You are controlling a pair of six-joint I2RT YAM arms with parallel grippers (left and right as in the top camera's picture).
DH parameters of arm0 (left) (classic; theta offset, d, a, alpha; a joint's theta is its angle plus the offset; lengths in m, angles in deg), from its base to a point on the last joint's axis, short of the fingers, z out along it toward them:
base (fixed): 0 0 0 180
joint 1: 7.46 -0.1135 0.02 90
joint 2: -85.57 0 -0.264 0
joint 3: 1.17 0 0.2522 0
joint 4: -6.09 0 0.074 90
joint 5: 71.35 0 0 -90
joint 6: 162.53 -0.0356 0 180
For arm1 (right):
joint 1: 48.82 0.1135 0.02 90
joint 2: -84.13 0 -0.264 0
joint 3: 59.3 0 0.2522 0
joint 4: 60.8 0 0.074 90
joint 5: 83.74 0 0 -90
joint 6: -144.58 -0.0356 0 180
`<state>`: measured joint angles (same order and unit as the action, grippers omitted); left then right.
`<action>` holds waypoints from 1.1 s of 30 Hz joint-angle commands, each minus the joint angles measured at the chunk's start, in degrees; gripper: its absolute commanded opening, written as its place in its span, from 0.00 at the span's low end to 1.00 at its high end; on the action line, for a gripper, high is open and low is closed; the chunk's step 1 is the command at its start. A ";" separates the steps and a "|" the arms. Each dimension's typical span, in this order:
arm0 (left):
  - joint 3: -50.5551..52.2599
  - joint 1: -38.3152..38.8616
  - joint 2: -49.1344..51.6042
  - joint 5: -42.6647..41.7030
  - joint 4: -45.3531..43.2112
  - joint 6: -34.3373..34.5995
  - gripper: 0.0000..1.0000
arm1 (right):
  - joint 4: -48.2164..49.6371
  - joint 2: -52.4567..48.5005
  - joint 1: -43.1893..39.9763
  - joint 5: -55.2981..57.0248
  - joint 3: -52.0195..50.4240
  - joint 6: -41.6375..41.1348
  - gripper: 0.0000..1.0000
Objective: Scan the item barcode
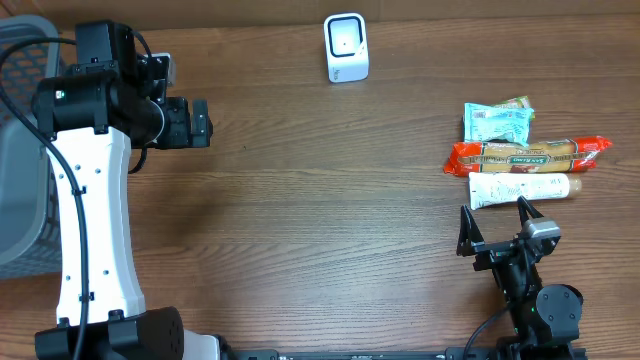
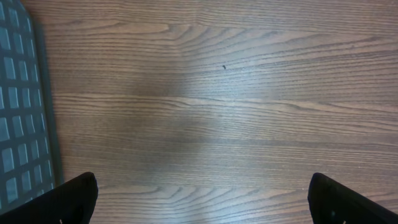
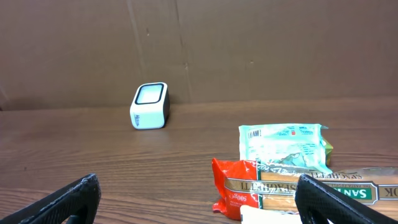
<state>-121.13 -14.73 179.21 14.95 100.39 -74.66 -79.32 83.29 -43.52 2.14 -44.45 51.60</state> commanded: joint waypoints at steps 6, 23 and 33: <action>-0.02 -0.20 0.35 -0.31 0.07 -1.31 1.00 | 0.22 0.68 0.26 0.20 -0.61 -0.17 1.00; 39.63 3.41 -31.01 -0.70 -51.78 -6.05 1.00 | 0.22 0.68 0.26 0.20 -0.61 -0.17 1.00; 80.63 0.74 -59.34 -3.82 -79.60 -13.77 1.00 | 0.22 0.68 0.26 0.20 -0.61 -0.17 1.00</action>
<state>-48.12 -13.24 125.90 12.41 24.67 -85.04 -79.30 83.33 -43.52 2.12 -44.45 51.60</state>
